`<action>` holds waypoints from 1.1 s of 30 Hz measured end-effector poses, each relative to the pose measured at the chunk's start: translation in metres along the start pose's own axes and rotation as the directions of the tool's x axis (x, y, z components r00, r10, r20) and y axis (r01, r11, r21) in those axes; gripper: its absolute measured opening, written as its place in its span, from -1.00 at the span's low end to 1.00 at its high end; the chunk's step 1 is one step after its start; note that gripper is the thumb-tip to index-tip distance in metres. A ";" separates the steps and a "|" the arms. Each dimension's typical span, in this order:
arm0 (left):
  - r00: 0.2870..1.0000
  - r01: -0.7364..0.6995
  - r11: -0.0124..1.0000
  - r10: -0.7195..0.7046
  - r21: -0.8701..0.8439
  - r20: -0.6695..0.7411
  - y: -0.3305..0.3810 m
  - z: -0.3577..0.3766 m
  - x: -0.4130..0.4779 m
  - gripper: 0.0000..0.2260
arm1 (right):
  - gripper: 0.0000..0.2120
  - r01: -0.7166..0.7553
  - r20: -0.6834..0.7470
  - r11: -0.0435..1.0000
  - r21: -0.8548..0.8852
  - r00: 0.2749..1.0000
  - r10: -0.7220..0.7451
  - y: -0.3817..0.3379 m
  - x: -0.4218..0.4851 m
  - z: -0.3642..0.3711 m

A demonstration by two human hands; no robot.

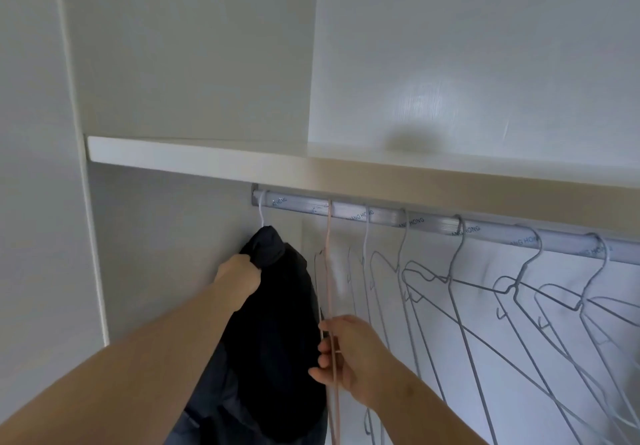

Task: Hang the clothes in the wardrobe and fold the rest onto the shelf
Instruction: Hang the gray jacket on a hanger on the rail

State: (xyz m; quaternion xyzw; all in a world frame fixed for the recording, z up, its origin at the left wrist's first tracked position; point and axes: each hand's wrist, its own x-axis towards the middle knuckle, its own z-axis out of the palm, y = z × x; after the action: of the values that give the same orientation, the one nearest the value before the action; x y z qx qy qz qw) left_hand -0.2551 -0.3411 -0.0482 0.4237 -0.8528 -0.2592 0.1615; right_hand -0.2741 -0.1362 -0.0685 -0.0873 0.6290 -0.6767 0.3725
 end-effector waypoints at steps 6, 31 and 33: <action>0.996 -0.067 0.993 0.062 -0.096 -0.061 -0.013 0.012 -0.018 -0.73 | -0.82 0.086 -0.076 0.996 -0.006 0.993 -0.087 0.004 0.010 0.002; 0.892 -0.331 0.812 0.435 -0.481 0.122 0.064 0.092 -0.194 -0.85 | -0.83 0.164 -0.404 0.982 -0.097 0.895 -0.189 0.044 -0.088 -0.101; 0.878 -0.318 0.791 0.454 -0.523 0.153 0.065 0.091 -0.213 -0.86 | -0.84 0.182 -0.465 0.978 -0.099 0.861 -0.207 0.051 -0.106 -0.101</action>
State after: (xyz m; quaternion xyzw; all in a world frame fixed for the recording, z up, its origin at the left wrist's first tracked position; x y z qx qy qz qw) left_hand -0.2165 -0.1090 -0.0961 0.1451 -0.8433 -0.4800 0.1935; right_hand -0.2382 0.0122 -0.0977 0.0076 0.7060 -0.6951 0.1353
